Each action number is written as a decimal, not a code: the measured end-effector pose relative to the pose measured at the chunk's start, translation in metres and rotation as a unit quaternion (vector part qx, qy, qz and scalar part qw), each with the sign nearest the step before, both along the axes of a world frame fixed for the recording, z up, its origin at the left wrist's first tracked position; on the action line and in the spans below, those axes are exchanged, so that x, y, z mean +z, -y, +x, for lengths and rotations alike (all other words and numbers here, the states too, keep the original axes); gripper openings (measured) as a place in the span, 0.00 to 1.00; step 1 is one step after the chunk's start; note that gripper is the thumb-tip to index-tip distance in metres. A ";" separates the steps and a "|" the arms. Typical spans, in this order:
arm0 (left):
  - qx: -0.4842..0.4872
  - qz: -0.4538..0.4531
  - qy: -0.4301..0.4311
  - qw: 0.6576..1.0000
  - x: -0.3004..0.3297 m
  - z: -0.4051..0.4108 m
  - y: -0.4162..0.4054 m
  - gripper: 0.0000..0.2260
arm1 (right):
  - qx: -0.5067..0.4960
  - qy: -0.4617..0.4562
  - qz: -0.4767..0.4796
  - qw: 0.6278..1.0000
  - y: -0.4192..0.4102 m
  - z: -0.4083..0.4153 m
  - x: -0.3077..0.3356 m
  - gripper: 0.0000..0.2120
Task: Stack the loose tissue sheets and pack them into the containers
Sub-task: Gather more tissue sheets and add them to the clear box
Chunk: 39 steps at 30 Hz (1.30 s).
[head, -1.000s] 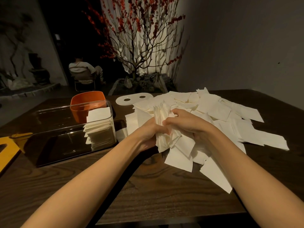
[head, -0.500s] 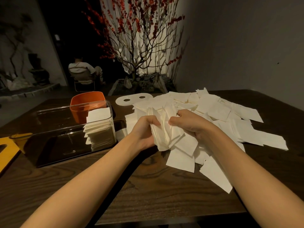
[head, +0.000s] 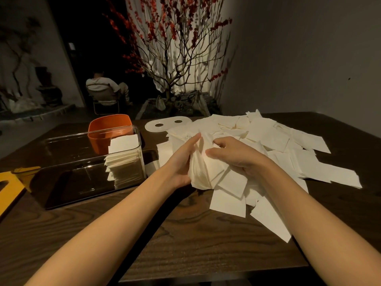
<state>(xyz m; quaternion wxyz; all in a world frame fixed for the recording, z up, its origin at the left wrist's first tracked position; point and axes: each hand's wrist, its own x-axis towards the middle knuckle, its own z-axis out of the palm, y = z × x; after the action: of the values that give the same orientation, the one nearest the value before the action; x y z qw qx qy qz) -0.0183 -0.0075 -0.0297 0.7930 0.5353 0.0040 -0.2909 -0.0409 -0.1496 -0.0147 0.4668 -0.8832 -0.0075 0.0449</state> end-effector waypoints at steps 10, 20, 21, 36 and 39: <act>0.095 0.095 0.101 0.986 -0.004 -0.002 0.007 0.07 | -0.108 0.111 -0.047 0.987 -0.001 0.010 -0.011 0.05; 0.036 -0.018 0.037 0.998 -0.008 0.004 0.007 0.17 | -0.022 0.066 0.069 0.995 -0.014 0.003 -0.009 0.17; 0.035 -0.022 0.039 0.998 -0.008 0.005 0.006 0.16 | -0.023 0.047 0.090 0.995 -0.012 0.002 -0.008 0.18; -0.071 -0.086 0.008 0.994 -0.017 0.005 0.013 0.15 | -0.061 0.246 0.136 0.958 -0.014 0.012 -0.005 0.23; -0.060 -0.082 0.006 0.995 -0.020 0.006 0.010 0.16 | -0.068 0.227 0.161 0.958 -0.011 0.013 -0.004 0.21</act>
<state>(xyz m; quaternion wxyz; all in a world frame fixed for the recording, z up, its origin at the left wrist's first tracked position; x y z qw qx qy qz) -0.0125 -0.0173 -0.0493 0.8150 0.4699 -0.0569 -0.3342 -0.0277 -0.1384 -0.0189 0.5906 -0.7819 -0.0599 -0.1905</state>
